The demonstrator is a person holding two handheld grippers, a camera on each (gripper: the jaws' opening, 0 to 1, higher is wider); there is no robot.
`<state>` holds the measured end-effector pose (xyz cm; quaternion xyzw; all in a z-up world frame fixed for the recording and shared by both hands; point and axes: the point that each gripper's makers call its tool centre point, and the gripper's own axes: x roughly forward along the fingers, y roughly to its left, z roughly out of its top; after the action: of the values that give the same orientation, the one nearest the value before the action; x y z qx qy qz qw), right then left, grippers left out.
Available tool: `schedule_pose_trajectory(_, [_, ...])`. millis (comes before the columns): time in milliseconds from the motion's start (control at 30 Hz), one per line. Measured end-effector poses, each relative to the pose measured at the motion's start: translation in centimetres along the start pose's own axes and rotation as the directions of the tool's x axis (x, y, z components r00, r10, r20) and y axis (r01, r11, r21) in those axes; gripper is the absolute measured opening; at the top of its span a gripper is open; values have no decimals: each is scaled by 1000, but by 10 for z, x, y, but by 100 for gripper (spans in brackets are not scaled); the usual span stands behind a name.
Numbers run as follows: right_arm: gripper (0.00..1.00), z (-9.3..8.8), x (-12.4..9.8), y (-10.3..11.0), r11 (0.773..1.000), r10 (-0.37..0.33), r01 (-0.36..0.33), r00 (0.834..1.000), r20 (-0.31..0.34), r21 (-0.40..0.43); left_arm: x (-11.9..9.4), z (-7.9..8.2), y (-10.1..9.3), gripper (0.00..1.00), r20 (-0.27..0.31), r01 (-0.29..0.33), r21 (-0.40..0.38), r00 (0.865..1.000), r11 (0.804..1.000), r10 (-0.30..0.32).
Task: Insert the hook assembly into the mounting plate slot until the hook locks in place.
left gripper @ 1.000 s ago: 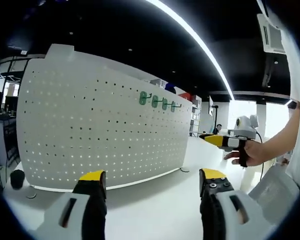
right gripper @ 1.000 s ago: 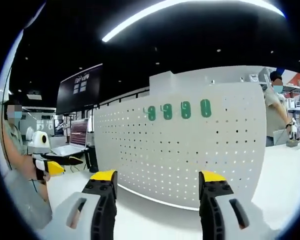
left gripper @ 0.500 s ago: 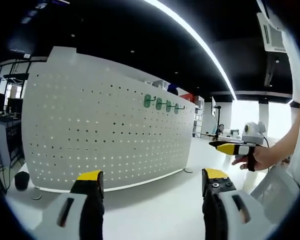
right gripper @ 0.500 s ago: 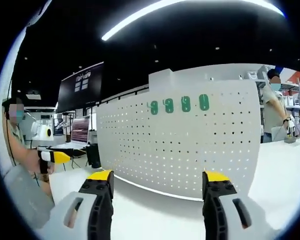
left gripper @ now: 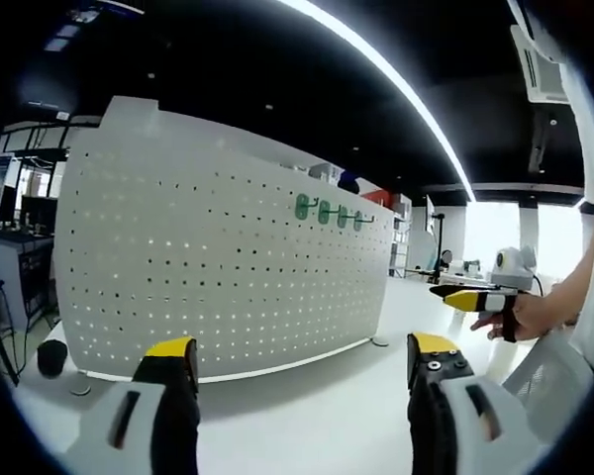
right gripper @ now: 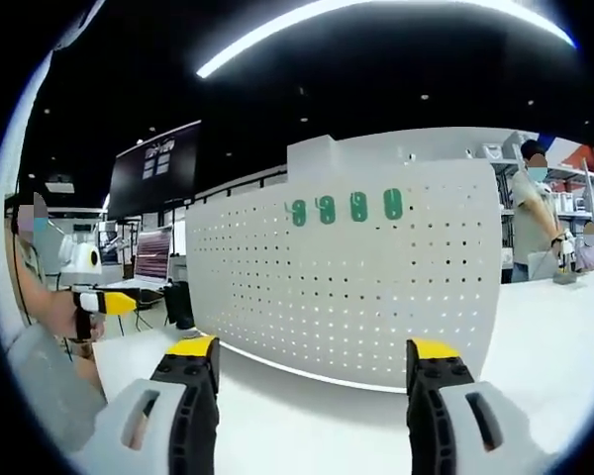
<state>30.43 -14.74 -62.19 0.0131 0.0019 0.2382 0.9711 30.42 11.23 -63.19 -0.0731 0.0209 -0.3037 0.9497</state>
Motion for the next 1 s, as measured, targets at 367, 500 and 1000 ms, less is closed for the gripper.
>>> schedule_pose_trajectory(367, [78,1,-4,-6,999,-35,35,999,-6,-8,-1,-2,4,92,-4,-14,-3,1000,1000,14])
schedule_pose_trajectory(500, [78,-1,-3,-7,999,-37,37,999,-9,-7,-2,-2,5,92,-4,-22,-5,1000,1000,22])
schedule_pose_trajectory(1000, [78,-1,-3,-8,999,-42,42,999,-10,2,-2,-3,7,92,2,-28,-9,1000,1000,28])
